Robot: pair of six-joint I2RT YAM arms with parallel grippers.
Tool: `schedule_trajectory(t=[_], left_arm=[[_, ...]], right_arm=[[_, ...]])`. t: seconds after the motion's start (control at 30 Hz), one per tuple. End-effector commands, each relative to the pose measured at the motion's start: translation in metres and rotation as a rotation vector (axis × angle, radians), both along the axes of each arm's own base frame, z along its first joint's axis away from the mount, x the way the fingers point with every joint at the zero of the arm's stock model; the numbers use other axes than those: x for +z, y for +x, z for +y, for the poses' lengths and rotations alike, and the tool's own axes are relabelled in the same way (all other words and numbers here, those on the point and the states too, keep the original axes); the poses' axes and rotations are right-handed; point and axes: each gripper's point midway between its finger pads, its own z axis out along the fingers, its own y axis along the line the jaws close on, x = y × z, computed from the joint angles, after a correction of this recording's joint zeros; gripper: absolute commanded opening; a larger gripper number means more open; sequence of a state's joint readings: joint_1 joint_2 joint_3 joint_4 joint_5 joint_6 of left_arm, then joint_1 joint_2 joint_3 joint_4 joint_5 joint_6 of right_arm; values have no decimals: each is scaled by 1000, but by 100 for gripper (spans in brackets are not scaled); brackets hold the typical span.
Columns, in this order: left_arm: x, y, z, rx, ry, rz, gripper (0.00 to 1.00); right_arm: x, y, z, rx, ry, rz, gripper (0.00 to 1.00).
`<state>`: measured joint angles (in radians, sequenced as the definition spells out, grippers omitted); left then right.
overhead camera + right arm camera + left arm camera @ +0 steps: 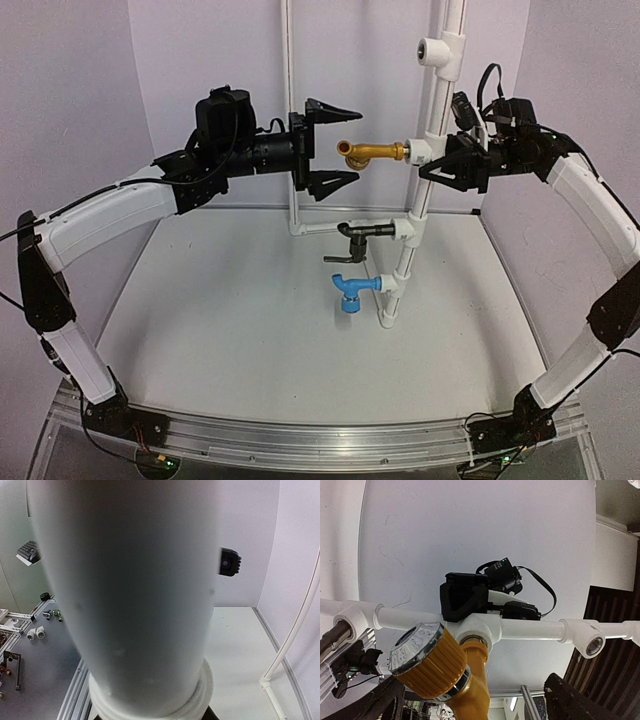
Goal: Install the water faucets
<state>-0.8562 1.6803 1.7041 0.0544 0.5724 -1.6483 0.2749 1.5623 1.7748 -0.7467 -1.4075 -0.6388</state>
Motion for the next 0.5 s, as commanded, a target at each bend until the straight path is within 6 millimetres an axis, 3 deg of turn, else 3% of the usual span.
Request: schedule_trajectory(t=[0.0, 0.27, 0.47], left_arm=[[36, -9, 1, -51, -80, -80, 89], [26, -3, -9, -73, -33, -153, 74], [25, 1, -9, -54, -46, -221, 50]], right_arm=[[-16, 15, -4, -97, -64, 140, 0], [-18, 12, -5, -90, -63, 146, 0], [-18, 12, -5, -90, -62, 149, 0]])
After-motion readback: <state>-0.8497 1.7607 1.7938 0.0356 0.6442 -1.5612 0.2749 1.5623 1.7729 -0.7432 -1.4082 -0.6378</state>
